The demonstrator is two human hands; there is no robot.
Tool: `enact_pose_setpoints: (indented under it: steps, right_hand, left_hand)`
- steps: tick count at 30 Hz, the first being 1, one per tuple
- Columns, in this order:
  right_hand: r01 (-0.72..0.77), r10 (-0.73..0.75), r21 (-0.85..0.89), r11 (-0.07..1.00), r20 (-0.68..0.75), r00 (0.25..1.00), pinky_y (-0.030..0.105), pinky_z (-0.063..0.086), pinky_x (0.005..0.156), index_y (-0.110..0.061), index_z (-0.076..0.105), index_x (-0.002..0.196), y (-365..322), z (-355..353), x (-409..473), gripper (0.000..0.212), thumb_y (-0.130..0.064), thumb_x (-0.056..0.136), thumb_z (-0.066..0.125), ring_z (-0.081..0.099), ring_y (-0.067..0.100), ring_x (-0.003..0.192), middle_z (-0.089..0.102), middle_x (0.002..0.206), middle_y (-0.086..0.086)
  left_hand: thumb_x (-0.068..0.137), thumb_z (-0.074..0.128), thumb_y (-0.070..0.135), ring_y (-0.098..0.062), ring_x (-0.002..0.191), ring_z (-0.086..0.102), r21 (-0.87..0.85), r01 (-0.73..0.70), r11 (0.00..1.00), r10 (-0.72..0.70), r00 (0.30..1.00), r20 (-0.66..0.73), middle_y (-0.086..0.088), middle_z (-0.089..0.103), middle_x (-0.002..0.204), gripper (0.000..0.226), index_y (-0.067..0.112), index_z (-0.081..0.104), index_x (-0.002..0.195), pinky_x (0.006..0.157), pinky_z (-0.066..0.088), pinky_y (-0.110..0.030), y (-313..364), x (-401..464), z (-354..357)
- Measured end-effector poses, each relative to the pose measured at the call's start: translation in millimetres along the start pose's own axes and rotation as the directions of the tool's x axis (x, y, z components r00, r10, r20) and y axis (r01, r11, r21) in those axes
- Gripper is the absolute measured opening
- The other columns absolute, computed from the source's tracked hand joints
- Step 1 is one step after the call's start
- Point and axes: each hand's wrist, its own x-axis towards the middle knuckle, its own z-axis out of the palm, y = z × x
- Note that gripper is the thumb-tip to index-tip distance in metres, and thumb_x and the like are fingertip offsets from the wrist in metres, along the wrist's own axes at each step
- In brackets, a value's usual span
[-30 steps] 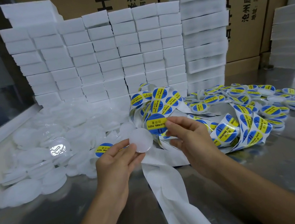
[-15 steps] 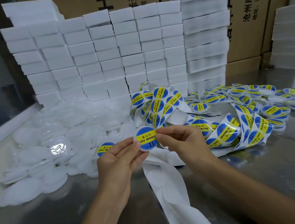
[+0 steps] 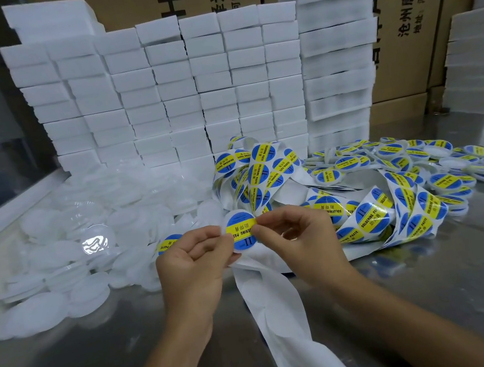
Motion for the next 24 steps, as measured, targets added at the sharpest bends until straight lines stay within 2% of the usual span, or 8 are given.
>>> enact_pose_setpoints:
  steps: [4, 7, 10, 13, 15, 18, 21, 24]
  right_hand:
    - [0.088, -0.091, -0.069, 0.994, -0.042, 0.995, 0.012, 0.046, 0.059, -0.022, 0.076, 0.086, 5, -1, 0, 0.008, -0.017, 0.081, 0.08, 0.063, 0.006, 0.065, 0.072, 0.073, -0.015]
    - [0.126, -0.138, -0.137, 0.983, -0.082, 0.987, 0.012, 0.045, 0.059, -0.022, 0.075, 0.089, 7, 1, 0, 0.009, -0.021, 0.081, 0.08, 0.063, 0.007, 0.066, 0.07, 0.077, -0.015]
    - [0.078, -0.095, -0.122, 0.989, -0.133, 0.987, 0.015, 0.048, 0.059, -0.024, 0.069, 0.103, 7, 0, 1, 0.026, -0.03, 0.08, 0.081, 0.062, 0.007, 0.065, 0.065, 0.084, -0.013]
    - [0.045, -0.048, -0.059, 0.997, -0.044, 0.998, 0.022, 0.053, 0.062, -0.026, 0.067, 0.114, 9, -2, 2, 0.034, -0.03, 0.082, 0.079, 0.067, 0.01, 0.068, 0.067, 0.088, -0.011]
    - [0.089, -0.088, -0.063, 0.994, 0.021, 0.996, 0.018, 0.051, 0.06, -0.024, 0.068, 0.118, 9, 1, -2, 0.038, -0.029, 0.082, 0.079, 0.067, 0.01, 0.067, 0.067, 0.088, -0.013]
    - [0.121, -0.121, -0.077, 0.99, 0.009, 0.993, 0.011, 0.047, 0.058, -0.024, 0.069, 0.112, 8, 5, -4, 0.039, -0.032, 0.077, 0.083, 0.064, 0.007, 0.065, 0.065, 0.088, -0.017]
    - [0.093, -0.095, -0.031, 0.995, -0.054, 0.994, 0.016, 0.048, 0.057, -0.022, 0.069, 0.087, 7, 2, 1, 0.015, -0.025, 0.08, 0.081, 0.063, 0.004, 0.059, 0.067, 0.07, -0.012]
    - [0.072, -0.072, -0.009, 0.997, -0.076, 0.995, 0.021, 0.05, 0.054, -0.014, 0.067, 0.077, 9, -6, 5, 0.015, -0.021, 0.088, 0.073, 0.064, 0.005, 0.054, 0.069, 0.062, -0.009]
  left_hand:
    - [0.077, 0.071, -0.009, -0.021, 0.059, 0.072, 0.004, -0.039, 0.999, 0.039, 0.999, 0.016, -0.009, 0.073, 0.066, 0.019, 0.01, 0.069, 0.076, 0.055, 0.056, -0.021, 1, -1, 2]
    - [0.077, 0.072, -0.009, -0.023, 0.062, 0.072, -0.042, -0.021, 0.999, 0.022, 0.999, 0.042, -0.013, 0.073, 0.069, 0.02, 0.011, 0.07, 0.074, 0.058, 0.057, -0.023, 2, -2, 2]
    - [0.072, 0.075, -0.002, -0.027, 0.069, 0.073, -0.167, 0.073, 0.983, -0.055, 0.992, 0.112, -0.017, 0.074, 0.078, 0.014, 0.006, 0.067, 0.08, 0.064, 0.059, -0.027, 5, -1, 0]
    - [0.065, 0.073, 0.008, -0.028, 0.075, 0.074, -0.281, 0.172, 0.944, -0.115, 0.971, 0.208, -0.018, 0.074, 0.083, 0.024, 0.004, 0.062, 0.086, 0.069, 0.06, -0.031, 4, -1, 1]
    - [0.067, 0.07, 0.007, -0.031, 0.084, 0.074, -0.317, 0.224, 0.921, -0.14, 0.954, 0.266, -0.022, 0.073, 0.093, 0.026, 0.004, 0.06, 0.091, 0.071, 0.06, -0.032, 3, -1, 2]
    - [0.072, 0.066, 0.006, -0.031, 0.093, 0.072, -0.339, 0.272, 0.901, -0.16, 0.933, 0.322, -0.023, 0.072, 0.1, 0.036, 0.004, 0.06, 0.107, 0.072, 0.059, -0.031, 2, -1, 1]
    - [0.073, 0.064, 0.007, -0.031, 0.094, 0.072, -0.307, 0.289, 0.907, -0.171, 0.918, 0.359, -0.021, 0.073, 0.101, 0.043, 0.009, 0.06, 0.116, 0.071, 0.059, -0.031, 2, -2, 1]
    - [0.075, 0.063, 0.008, -0.031, 0.096, 0.072, -0.254, 0.282, 0.925, -0.167, 0.903, 0.395, -0.019, 0.073, 0.103, 0.044, 0.01, 0.061, 0.118, 0.071, 0.059, -0.031, 0, -5, 3]
